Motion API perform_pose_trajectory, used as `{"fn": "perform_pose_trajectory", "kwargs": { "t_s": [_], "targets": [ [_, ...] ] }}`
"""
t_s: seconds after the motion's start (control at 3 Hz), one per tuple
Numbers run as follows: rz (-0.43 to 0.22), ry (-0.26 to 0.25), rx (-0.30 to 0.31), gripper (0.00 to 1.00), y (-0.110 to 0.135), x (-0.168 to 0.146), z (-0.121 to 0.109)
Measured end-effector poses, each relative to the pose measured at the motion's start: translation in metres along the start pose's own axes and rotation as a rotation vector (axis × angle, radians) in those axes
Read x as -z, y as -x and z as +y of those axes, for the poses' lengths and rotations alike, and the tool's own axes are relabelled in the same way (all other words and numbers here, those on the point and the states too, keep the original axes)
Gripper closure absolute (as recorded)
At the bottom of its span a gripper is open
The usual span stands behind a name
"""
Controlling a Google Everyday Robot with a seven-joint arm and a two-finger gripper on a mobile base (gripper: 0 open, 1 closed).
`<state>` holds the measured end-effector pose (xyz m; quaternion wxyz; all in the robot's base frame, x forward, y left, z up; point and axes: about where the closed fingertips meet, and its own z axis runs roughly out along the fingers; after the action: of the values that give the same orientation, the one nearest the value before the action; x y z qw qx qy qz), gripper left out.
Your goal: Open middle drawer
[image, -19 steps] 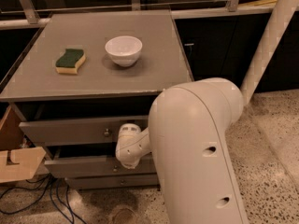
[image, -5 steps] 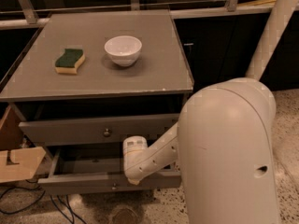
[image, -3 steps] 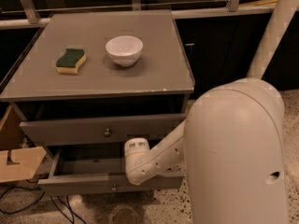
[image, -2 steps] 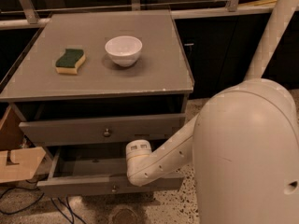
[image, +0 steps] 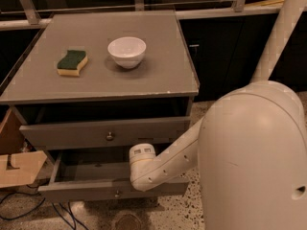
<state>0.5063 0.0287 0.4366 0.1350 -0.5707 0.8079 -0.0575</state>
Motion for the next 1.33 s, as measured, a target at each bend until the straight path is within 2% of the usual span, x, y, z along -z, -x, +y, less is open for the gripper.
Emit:
{"fn": "perform_pose_trajectory", "kwargs": {
  "t_s": [1.0,1.33],
  "targets": [
    [0.000,0.000,0.000,0.12,0.0000,0.0000,0.0000],
    [0.000,0.000,0.000,0.00,0.0000,0.0000,0.0000]
  ]
}}
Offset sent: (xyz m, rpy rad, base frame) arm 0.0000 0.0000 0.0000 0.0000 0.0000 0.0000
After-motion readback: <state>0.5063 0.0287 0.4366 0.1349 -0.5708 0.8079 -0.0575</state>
